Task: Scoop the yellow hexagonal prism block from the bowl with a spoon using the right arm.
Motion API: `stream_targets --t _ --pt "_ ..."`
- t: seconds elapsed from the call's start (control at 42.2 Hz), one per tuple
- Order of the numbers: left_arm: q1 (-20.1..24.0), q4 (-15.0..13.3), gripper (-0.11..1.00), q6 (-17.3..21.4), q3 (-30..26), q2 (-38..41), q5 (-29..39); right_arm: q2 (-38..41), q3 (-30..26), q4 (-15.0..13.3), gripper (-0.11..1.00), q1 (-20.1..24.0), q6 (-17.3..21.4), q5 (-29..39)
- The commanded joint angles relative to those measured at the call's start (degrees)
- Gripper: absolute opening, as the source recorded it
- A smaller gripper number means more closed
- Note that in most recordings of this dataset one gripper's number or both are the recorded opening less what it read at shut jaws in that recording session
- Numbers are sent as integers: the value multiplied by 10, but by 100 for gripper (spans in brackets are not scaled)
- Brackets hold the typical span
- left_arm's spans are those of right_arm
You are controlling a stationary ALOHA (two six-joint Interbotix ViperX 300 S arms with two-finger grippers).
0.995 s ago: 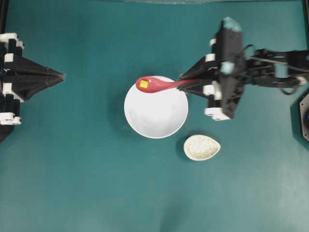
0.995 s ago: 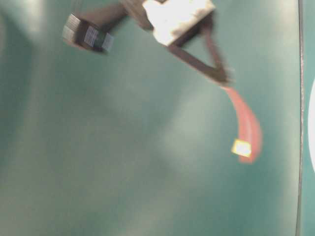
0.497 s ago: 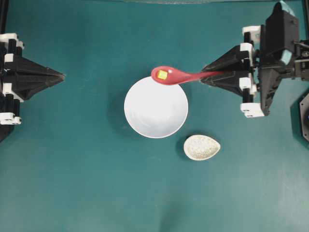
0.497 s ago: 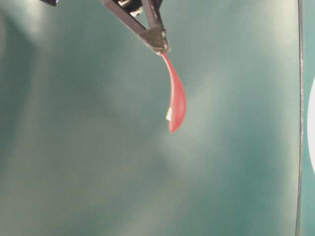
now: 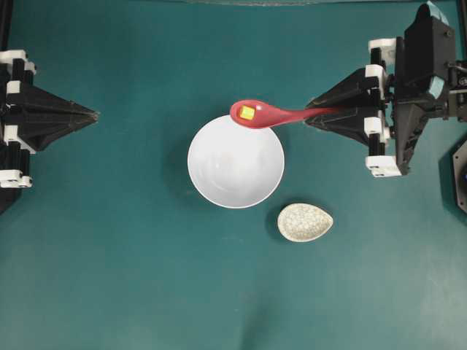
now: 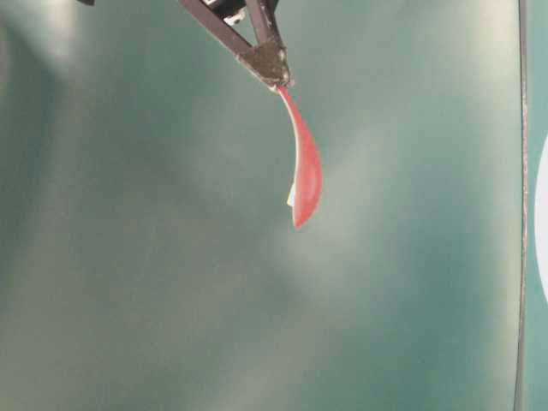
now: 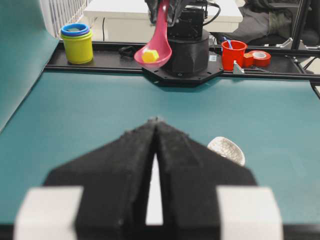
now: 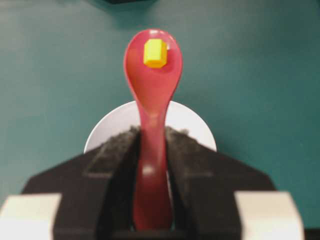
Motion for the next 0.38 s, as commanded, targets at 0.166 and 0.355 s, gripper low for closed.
stream_targets --t 0.166,0.355 --pt "1 2 0 0 -14 3 -3 -4 -6 -1 23 1 -2 -4" --pt "1 2 0 0 -14 3 -3 -2 -6 -2 23 2 -2 -4"
